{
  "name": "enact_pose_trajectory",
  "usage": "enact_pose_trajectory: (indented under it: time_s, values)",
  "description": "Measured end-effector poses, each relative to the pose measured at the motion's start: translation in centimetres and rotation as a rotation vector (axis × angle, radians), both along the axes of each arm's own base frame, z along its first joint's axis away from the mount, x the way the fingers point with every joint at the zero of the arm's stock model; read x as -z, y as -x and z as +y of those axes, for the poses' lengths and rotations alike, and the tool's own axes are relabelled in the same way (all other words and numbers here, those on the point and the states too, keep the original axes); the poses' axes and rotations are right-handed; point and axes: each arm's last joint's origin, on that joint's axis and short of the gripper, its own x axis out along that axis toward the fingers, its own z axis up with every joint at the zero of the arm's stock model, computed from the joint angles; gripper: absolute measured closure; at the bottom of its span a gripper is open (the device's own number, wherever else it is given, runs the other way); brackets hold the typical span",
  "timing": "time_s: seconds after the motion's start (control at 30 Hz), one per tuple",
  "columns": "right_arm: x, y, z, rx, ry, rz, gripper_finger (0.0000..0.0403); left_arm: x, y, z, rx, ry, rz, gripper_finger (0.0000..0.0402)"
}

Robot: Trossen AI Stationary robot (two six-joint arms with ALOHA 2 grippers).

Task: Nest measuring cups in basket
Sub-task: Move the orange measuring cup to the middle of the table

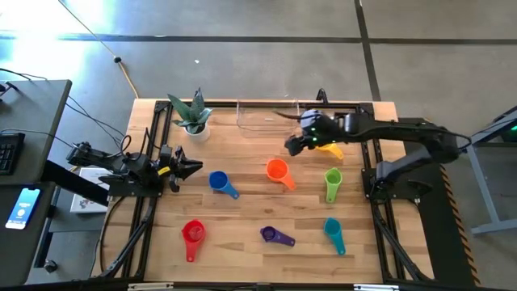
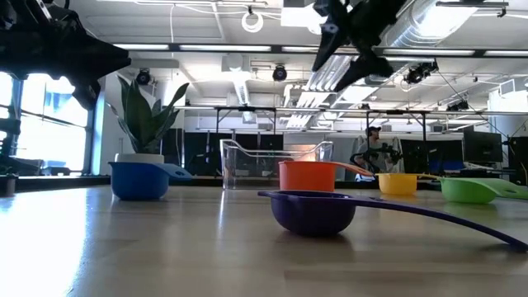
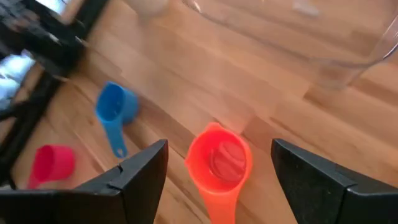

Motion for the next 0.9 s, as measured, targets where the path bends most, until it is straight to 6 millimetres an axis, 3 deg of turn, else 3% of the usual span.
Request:
enact_pose_trajectory:
  time_s: [0.53, 0.9]
  values:
    - [7.8, -4.3, 0.3, -0.032, -0.098, 0.264, 0.0126, 0.0, 0.0, 0.0, 0.003, 0.014, -0.002, 0.0355]
    - [11.1, -5.7, 1.0, 0.001, -0.018, 0.374, 0.0126, 0.0, 0.0, 0.0, 0.005, 0.014, -0.002, 0.0355]
